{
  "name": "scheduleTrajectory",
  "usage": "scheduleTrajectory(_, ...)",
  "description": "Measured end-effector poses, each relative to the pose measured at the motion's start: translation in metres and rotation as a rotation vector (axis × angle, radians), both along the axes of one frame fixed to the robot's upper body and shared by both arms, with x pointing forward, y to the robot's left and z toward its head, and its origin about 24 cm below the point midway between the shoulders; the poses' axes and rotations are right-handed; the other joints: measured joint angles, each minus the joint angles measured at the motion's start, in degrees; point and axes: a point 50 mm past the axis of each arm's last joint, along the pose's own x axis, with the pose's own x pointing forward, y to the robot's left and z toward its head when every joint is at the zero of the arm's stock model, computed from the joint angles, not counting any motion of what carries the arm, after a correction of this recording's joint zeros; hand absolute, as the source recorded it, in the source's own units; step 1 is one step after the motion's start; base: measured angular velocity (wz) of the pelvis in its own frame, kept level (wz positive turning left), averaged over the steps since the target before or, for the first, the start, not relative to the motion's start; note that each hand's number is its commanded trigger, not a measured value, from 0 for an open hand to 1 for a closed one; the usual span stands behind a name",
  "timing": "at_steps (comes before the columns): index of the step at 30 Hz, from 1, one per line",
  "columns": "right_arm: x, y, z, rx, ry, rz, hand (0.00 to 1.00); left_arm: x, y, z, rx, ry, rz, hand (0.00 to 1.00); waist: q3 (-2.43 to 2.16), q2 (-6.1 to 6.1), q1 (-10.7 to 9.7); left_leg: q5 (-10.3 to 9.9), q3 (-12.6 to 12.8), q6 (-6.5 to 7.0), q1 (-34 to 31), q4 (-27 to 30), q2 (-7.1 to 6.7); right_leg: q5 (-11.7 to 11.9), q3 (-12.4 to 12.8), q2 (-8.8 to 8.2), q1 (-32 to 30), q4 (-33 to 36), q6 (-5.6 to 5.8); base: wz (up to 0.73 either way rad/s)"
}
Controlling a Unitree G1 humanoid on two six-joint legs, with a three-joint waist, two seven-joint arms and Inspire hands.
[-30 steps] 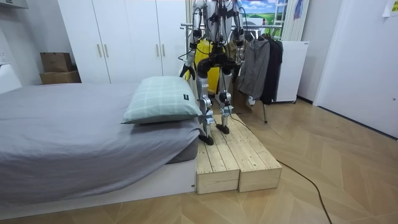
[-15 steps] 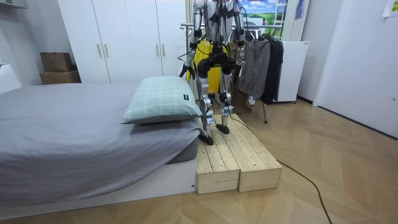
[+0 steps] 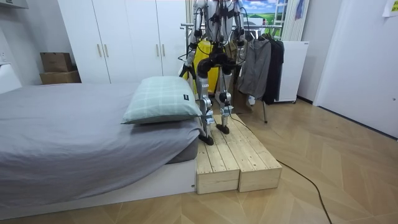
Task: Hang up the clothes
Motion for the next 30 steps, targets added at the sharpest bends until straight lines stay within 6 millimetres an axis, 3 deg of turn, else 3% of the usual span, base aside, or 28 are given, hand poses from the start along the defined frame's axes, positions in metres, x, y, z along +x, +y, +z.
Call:
scheduleTrajectory(13, 0.007, 0.0, 0.001, -0.021, -0.029, 0.049, 0.0, 0.015, -0.004, 0.005, -0.007, -0.068, -0.012, 0.0, 0.18, -0.29, 0.13, 0.01, -2.83, 0.0, -0.62, 0.46, -0.02, -0.22, -3.03, -0.75, 1.36, -1.83, 0.1, 0.11)
scheduleTrajectory(16, 0.01, 0.001, 0.002, -0.025, -0.043, 0.074, 0.0, 0.024, -0.007, 0.009, -0.01, -0.117, -0.016, 0.0, 0.32, -0.04, 1.32, 0.01, -3.38, 0.0, -0.73, 0.93, -0.02, -0.24, -3.01, -0.73, 1.35, -1.83, 0.06, 0.02)
scheduleTrajectory(26, 0.027, 0.006, 0.003, -0.011, -0.091, 0.122, 0.0, 0.051, -0.009, 0.027, 0.015, -0.277, -0.021, 0.0, 0.47, 0.15, 1.88, 0.03, -4.77, -0.01, -1.71, 1.41, 0.0, -0.34, -4.06, -0.86, 1.08, -1.7, -0.03, 0.07)
scheduleTrajectory(30, 0.033, 0.008, 0.004, 0.009, -0.116, 0.145, 0.0, 0.058, -0.011, 0.032, 0.017, -0.322, -0.029, 0.0, 0.42, 0.06, 3.09, 0.04, -4.85, -0.03, -2.08, 1.72, 0.13, -0.52, -4.97, -0.95, 1.11, -1.72, -0.32, 0.02)
